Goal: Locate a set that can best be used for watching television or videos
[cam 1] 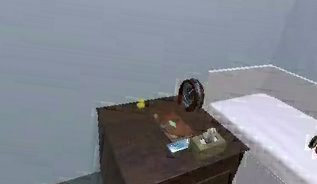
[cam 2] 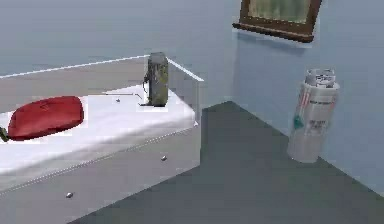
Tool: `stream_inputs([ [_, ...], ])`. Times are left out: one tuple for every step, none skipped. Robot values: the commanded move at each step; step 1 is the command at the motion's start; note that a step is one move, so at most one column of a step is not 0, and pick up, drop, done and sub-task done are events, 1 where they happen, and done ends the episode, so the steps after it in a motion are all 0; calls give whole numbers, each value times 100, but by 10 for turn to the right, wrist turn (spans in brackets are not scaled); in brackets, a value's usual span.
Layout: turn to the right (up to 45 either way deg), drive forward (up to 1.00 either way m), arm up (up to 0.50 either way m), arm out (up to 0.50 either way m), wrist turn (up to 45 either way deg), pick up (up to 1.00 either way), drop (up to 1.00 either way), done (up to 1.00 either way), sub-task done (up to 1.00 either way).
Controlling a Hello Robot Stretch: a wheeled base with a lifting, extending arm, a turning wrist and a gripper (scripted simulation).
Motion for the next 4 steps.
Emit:
stream_inputs([
  [450, 0, 0, 0, 0, 0, 0, 0, 0],
  [450, 0, 0, 0, 0, 0, 0, 0, 0],
  [450, 0, 0, 0, 0, 0, 0, 0, 0],
  [150, 0, 0, 0, 0, 0, 0, 0, 0],
])
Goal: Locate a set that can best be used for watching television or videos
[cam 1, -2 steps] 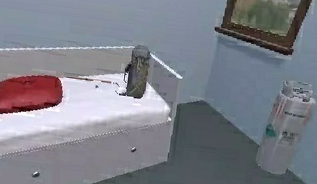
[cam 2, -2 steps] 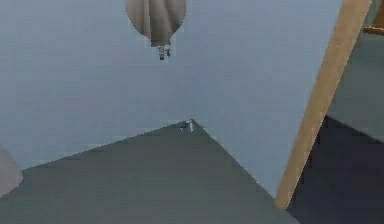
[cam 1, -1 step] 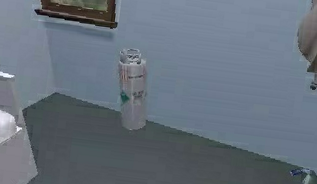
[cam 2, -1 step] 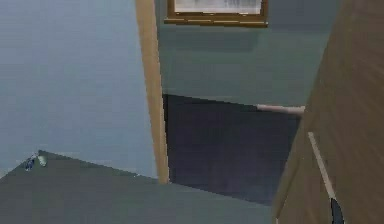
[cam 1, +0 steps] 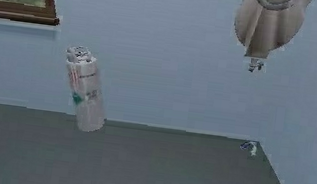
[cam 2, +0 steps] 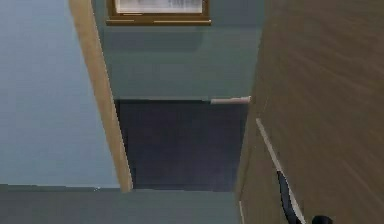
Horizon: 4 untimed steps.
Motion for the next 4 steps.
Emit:
stream_inputs([
  [0, 15, 0, 0, 0, 0, 0, 0, 0],
  [450, 0, 0, 0, 0, 0, 0, 0, 0],
  [450, 0, 0, 0, 0, 0, 0, 0, 0],
  [120, 0, 0, 0, 0, 0, 0, 0, 0],
])
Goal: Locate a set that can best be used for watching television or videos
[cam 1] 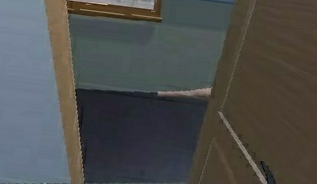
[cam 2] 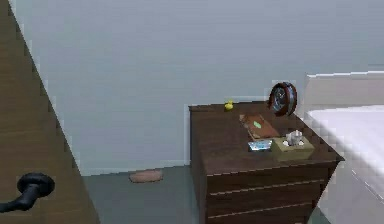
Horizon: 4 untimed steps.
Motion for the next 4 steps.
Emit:
stream_inputs([
  [0, 100, 0, 0, 0, 0, 0, 0, 0],
  [0, 30, 0, 0, 0, 0, 0, 0, 0],
  [300, 0, 0, 0, 0, 0, 0, 0, 0],
  [0, 5, 0, 0, 0, 0, 0, 0, 0],
])
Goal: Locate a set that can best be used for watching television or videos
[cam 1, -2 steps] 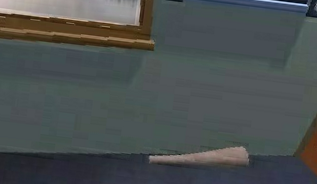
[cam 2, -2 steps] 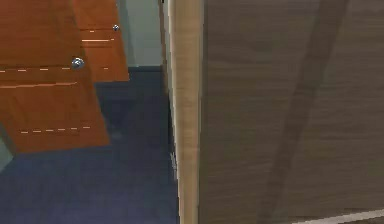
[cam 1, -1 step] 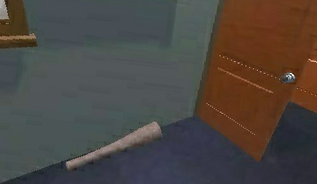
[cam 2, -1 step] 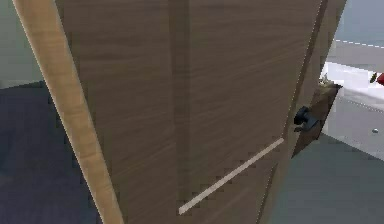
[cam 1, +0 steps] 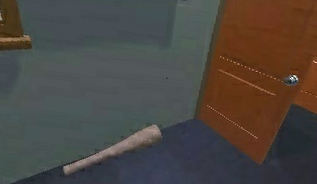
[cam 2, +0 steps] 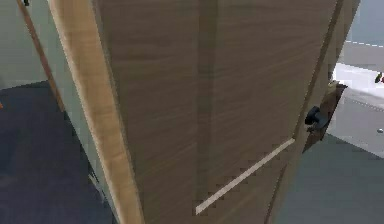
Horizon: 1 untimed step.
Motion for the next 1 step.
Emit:
stream_inputs([
  [300, 0, 0, 0, 0, 0, 0, 0, 0],
])
